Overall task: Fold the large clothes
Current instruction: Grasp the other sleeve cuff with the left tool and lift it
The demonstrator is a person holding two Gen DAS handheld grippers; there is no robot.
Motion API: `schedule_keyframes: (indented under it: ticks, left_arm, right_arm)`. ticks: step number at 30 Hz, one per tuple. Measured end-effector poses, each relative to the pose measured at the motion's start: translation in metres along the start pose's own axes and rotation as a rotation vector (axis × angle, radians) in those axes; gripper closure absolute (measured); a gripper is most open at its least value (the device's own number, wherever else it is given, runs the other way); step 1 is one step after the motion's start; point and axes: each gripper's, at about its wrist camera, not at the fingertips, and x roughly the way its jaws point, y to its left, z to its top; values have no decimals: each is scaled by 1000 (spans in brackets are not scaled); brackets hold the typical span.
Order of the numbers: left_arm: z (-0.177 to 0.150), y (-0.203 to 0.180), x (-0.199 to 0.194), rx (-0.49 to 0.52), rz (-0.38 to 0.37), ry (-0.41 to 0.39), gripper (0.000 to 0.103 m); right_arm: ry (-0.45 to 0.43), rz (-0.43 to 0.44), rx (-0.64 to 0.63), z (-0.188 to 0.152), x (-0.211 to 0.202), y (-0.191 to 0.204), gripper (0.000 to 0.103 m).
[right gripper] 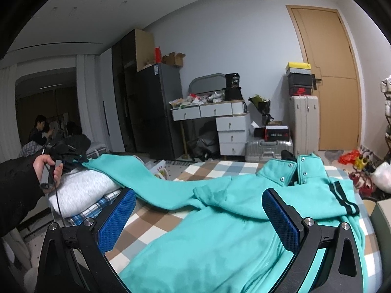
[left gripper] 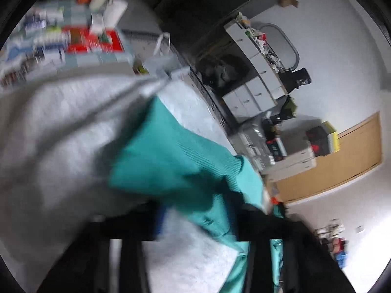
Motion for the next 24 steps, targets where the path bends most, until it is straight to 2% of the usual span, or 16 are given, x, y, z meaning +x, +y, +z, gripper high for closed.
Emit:
schedule_keyframes:
  ticks: [3, 4, 5, 6, 7, 10, 14, 16, 20, 24]
  left_arm:
    - [0, -12, -3, 58, 23, -33, 56]
    - [-1, -16, -4, 79, 31, -36, 60]
    - [-2, -20, -4, 107, 46, -41, 81]
    - [-1, -24, -3, 133, 56, -28, 94]
    - [-2, -27, -4, 158, 60, -27, 97]
    - [-5, -46, -18, 252, 74, -93, 98]
    - [-14, -100, -40, 382, -4, -143, 98]
    - [-26, -138, -45, 464, -50, -136, 99]
    - [-67, -230, -47, 634, -153, -103, 99]
    - [-124, -319, -32, 751, -268, -21, 99]
  right_arm:
    - [7, -3, -2, 0, 1, 0, 0]
    - [11, -4, -2, 0, 1, 0, 0]
    - [15, -5, -3, 0, 2, 0, 0]
    - [17, -5, -2, 0, 2, 0, 0]
    - [19, -6, -1, 0, 2, 0, 0]
    - [21, -13, 7, 1, 2, -3, 0]
    - [21, -48, 34, 3, 2, -10, 0]
    - [22, -73, 62, 5, 2, -18, 0]
    - [5, -202, 74, 7, -4, -35, 0]
    - [0, -271, 167, 8, -13, -61, 0]
